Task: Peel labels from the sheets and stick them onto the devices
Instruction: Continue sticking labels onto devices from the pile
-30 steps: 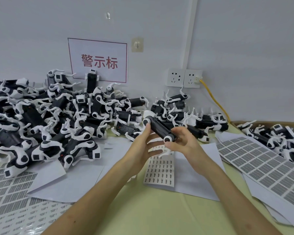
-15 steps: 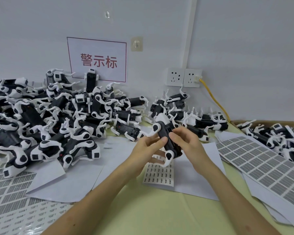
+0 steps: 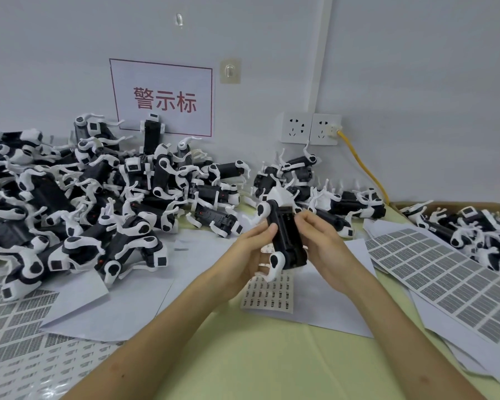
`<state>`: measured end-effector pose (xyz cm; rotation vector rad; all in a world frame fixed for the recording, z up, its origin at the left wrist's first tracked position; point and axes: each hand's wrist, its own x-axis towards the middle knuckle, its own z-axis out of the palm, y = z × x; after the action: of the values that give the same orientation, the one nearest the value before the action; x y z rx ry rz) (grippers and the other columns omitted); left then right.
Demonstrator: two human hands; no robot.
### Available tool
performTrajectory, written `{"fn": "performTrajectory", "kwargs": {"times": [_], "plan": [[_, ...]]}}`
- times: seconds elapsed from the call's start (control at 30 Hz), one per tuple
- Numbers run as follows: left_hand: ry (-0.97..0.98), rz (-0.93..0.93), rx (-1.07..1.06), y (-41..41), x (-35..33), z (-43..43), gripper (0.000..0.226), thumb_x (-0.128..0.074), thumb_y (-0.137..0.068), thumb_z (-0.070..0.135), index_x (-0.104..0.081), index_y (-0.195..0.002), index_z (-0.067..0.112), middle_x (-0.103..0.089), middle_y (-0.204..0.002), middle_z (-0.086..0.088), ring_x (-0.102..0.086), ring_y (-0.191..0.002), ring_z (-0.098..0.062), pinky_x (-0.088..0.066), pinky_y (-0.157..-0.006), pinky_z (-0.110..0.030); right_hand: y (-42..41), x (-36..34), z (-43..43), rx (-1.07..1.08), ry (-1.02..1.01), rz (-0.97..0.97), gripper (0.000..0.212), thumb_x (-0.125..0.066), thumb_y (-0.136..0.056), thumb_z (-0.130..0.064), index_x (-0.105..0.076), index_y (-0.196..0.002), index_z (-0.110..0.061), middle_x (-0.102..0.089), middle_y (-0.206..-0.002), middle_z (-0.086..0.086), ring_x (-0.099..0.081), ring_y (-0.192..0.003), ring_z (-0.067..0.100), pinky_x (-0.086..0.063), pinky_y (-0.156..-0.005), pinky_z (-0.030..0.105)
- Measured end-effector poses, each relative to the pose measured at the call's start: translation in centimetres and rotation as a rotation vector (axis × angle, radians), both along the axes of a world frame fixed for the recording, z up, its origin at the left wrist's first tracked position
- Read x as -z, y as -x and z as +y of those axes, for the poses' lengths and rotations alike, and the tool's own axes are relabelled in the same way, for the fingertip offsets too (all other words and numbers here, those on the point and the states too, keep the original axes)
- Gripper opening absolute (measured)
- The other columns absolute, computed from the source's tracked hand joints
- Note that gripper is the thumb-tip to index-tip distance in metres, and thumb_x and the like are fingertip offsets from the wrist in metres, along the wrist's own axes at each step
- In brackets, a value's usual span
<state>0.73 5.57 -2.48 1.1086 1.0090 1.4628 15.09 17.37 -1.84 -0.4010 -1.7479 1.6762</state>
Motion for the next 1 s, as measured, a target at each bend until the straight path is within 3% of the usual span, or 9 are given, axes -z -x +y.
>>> {"fn": "performTrajectory", "kwargs": {"times": [0.17, 0.27, 0.37, 0.5, 0.57, 0.7, 0.8, 0.93, 1.0], "plan": [[0.065, -0.121, -0.123, 1.0, -0.4, 0.1, 0.049, -0.057, -0.092, 0.059, -0.072, -0.128, 0.028, -0.075, -0.119, -0.006, -0.068, -0.102, -0.020, -0.048, -0.079, -0.031, 0.2, 0.4, 0.5, 0.035, -0.120, -0.113, 0.010, -0.063, -0.100, -0.020, -0.069, -0.106, -0.015, -0.070, -0.096, 0.002, -0.065, -0.091, 0.017, -0.050, -0.081, 0.031], [0.079, -0.239, -0.232, 1.8, -0.6, 0.1, 0.033, -0.060, -0.091, 0.060, -0.083, -0.097, 0.038, -0.077, -0.117, 0.001, -0.073, -0.104, -0.013, -0.052, -0.087, -0.032, 0.0, 0.7, 1.1, 0.237, -0.155, -0.186, 0.003, -0.066, -0.098, -0.020, -0.069, -0.099, -0.018, -0.072, -0.086, -0.002, -0.065, -0.076, 0.014, -0.048, -0.072, 0.027], [0.095, -0.356, -0.338, 2.5, -0.4, 0.4, 0.031, -0.064, -0.096, 0.055, -0.080, -0.098, 0.029, -0.077, -0.107, -0.001, -0.072, -0.101, -0.016, -0.053, -0.092, -0.034, 0.0, 1.4, 1.8, 0.446, -0.255, -0.376, 0.006, -0.068, -0.096, -0.024, -0.066, -0.101, -0.022, -0.072, -0.087, 0.000, -0.062, -0.066, 0.011, -0.046, -0.065, 0.027], [0.112, -0.434, -0.390, 2.9, -0.3, 0.5, 0.041, -0.069, -0.095, 0.051, -0.072, -0.066, 0.022, -0.061, -0.065, 0.003, -0.059, -0.054, -0.010, -0.048, -0.055, -0.023, 0.3, 2.3, 1.6, 0.342, -0.222, -0.571, 0.023, -0.074, -0.091, -0.031, -0.061, -0.109, -0.028, -0.076, -0.088, 0.002, -0.068, -0.065, 0.015, -0.054, -0.072, 0.031], [0.128, -0.405, -0.430, 2.9, -0.3, 0.6, 0.035, -0.071, -0.094, 0.050, -0.074, -0.073, 0.023, -0.062, -0.070, 0.005, -0.059, -0.056, -0.009, -0.047, -0.053, -0.022, 0.4, 2.4, 1.2, 0.244, -0.216, -0.570, 0.032, -0.080, -0.087, -0.022, -0.060, -0.111, -0.028, -0.077, -0.088, 0.002, -0.070, -0.066, 0.014, -0.055, -0.074, 0.029], [0.119, -0.265, -0.511, 2.8, -0.3, 0.6, 0.041, -0.078, -0.083, 0.057, -0.074, -0.098, 0.019, -0.067, -0.087, 0.003, -0.061, -0.085, -0.016, -0.047, -0.083, -0.026, 0.5, 1.7, 0.6, 0.262, -0.221, -0.423, 0.038, -0.078, -0.083, 0.001, -0.068, -0.107, -0.026, -0.070, -0.081, -0.001, -0.065, -0.060, 0.008, -0.051, -0.057, 0.025], [0.118, -0.245, -0.412, 2.9, -0.6, 0.1, 0.039, -0.080, -0.077, 0.058, -0.070, -0.073, 0.021, -0.062, -0.071, 0.004, -0.056, -0.075, -0.020, -0.041, -0.069, -0.027, 0.4, 1.1, 0.4, 0.327, -0.262, -0.309, 0.034, -0.077, -0.084, 0.003, -0.072, -0.105, -0.023, -0.066, -0.086, 0.001, -0.063, -0.065, 0.011, -0.054, -0.069, 0.030], [0.101, -0.397, -0.206, 3.1, -0.3, 0.1, 0.028, -0.084, -0.079, 0.050, -0.077, -0.102, 0.036, -0.070, -0.080, -0.002, -0.054, -0.071, -0.024, -0.033, -0.060, -0.031, -0.1, 0.6, 0.5, 0.321, -0.262, -0.173, 0.032, -0.078, -0.084, 0.003, -0.075, -0.103, -0.023, -0.070, -0.087, -0.006, -0.066, -0.074, 0.012, -0.056, -0.073, 0.025], [0.117, -0.419, -0.075, 3.1, -0.4, -0.2, 0.027, -0.079, -0.084, 0.052, -0.081, -0.106, 0.037, -0.075, -0.086, 0.000, -0.064, -0.069, -0.021, -0.046, -0.059, -0.030, -0.2, 0.5, 0.5, 0.312, -0.297, -0.151, 0.032, -0.078, -0.084, 0.003, -0.076, -0.103, -0.022, -0.072, -0.083, -0.017, -0.067, -0.075, 0.009, -0.054, -0.071, 0.018]]}}
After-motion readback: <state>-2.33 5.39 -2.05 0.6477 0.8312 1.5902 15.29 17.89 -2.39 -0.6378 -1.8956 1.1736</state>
